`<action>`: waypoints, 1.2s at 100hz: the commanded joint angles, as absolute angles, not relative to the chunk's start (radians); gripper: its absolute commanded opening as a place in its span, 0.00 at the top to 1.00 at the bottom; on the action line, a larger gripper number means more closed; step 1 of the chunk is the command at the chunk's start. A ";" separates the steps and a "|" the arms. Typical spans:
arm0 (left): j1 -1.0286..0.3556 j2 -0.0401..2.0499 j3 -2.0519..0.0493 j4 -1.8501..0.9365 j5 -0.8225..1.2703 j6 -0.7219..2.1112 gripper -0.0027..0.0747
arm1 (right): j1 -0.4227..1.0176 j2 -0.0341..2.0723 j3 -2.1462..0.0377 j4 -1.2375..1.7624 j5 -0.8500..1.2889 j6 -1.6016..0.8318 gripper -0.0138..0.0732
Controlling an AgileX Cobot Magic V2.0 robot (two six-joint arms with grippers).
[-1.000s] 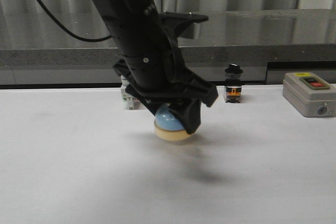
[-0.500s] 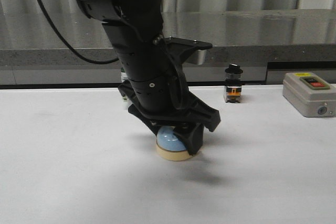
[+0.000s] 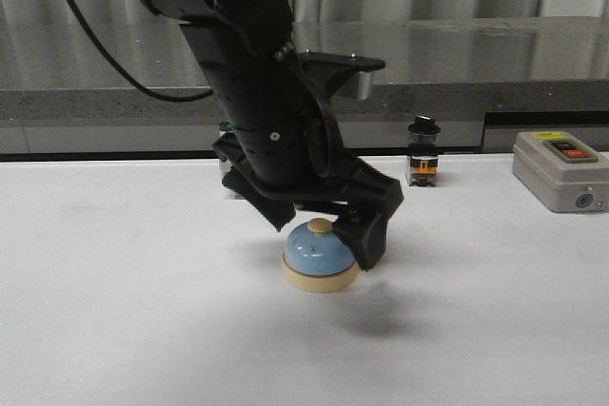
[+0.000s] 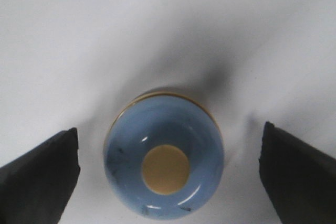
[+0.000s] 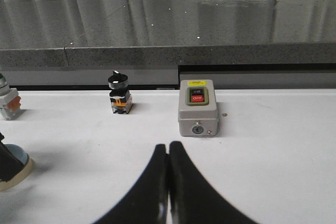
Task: Place and press bell with both arms
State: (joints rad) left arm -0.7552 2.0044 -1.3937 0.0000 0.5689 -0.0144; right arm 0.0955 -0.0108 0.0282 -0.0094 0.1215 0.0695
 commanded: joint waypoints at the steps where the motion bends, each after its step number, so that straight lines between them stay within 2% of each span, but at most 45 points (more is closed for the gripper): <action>1: -0.755 1.902 -1.422 -0.018 0.539 -0.022 0.11 | 0.089 -0.025 0.013 -0.022 0.034 0.062 0.91; 31: -0.692 1.708 -1.331 -0.018 0.487 -0.051 0.11 | 0.089 -0.025 0.013 -0.022 0.034 0.062 0.91; 95: -0.272 1.143 -0.773 -0.018 0.287 -0.072 0.11 | 0.089 -0.025 0.013 -0.022 0.034 0.062 0.91; 120: -0.228 0.871 -0.608 -0.025 0.263 -0.074 0.11 | 0.089 -0.025 0.013 -0.022 0.034 0.062 0.91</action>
